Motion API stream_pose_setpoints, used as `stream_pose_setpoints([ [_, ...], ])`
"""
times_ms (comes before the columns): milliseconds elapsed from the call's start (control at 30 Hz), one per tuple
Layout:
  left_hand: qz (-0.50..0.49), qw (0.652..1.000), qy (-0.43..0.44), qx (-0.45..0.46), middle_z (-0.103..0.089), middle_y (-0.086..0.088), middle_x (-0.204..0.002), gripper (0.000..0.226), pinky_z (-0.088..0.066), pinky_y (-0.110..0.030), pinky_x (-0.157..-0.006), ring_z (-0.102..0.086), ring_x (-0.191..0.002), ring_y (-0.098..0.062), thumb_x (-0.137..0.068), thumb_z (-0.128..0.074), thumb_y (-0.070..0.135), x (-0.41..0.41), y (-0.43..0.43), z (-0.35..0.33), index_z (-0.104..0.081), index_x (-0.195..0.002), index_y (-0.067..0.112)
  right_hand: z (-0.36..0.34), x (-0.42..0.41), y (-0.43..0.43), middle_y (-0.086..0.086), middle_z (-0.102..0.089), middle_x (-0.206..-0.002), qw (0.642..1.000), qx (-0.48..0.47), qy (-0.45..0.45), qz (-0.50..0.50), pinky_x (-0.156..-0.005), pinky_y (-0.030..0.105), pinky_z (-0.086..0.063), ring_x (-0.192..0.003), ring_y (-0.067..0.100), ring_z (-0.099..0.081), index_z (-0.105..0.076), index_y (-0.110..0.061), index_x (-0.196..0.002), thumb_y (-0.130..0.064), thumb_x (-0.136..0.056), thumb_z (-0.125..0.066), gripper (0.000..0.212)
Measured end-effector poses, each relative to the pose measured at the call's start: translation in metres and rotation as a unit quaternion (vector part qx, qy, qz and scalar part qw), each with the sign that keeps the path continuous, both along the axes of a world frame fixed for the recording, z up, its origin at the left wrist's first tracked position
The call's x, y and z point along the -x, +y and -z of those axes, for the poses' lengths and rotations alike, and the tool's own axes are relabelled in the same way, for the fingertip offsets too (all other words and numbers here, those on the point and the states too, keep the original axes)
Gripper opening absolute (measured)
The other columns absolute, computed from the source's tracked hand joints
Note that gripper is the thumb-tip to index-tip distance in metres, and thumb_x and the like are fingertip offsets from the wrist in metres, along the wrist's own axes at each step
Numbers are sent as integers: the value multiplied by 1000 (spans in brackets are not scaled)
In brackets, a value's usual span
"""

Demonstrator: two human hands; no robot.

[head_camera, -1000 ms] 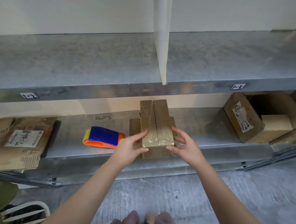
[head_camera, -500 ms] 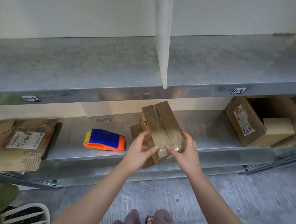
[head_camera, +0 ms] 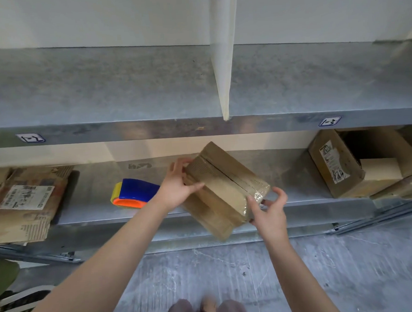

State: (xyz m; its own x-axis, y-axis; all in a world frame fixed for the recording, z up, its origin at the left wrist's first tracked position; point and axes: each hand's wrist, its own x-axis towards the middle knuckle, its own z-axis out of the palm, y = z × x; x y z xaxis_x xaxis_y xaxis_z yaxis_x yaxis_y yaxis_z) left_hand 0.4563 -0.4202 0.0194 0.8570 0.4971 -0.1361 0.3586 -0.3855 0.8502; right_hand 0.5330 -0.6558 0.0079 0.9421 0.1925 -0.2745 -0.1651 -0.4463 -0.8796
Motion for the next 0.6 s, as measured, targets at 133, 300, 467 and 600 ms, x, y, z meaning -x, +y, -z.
stream_pose_setpoints([
  [133, -40, 999, -33, 9, -50, 6, -119, 68, -50, -34, -90, -54, -103, -9, -72, -71, 58, 34, -25, 10, -38, -126, 36, -8, -15, -4, -7, -46, -132, 998, -2, -34, -46, -100, 30, -41, -114, 10, -51, -32, -28, -143, -26, -79, -79, 79],
  [300, 6, 994, 9, 105, -44, 2, -131, 75, -55, -35, -88, -66, -98, -18, -84, -68, 48, 50, -19, 11, -20, -142, 49, -12, -48, 6, 3, -37, -136, 988, 62, -71, -124, -106, 28, -31, -124, 14, -42, -42, -31, -143, -32, -81, -76, 70],
  [467, 109, 991, 75, -1, 1, 9, -158, 98, -24, -32, -112, -16, -142, -17, -77, -79, 37, 19, 12, -9, -12, -148, 43, -13, -40, 21, 12, -32, -138, 991, 89, -101, -9, -87, 35, -41, -103, 24, -48, -33, -15, -134, -42, -79, -77, 75],
  [600, 227, 967, 114, -18, 0, 19, -157, 98, -25, -24, -105, -18, -139, -9, -74, -81, 37, 5, 20, -10, -16, -145, 51, -3, -16, 17, 11, -35, -136, 997, -9, -37, 64, -97, 38, -43, -116, 24, -48, -31, -19, -136, -41, -74, -81, 82],
])
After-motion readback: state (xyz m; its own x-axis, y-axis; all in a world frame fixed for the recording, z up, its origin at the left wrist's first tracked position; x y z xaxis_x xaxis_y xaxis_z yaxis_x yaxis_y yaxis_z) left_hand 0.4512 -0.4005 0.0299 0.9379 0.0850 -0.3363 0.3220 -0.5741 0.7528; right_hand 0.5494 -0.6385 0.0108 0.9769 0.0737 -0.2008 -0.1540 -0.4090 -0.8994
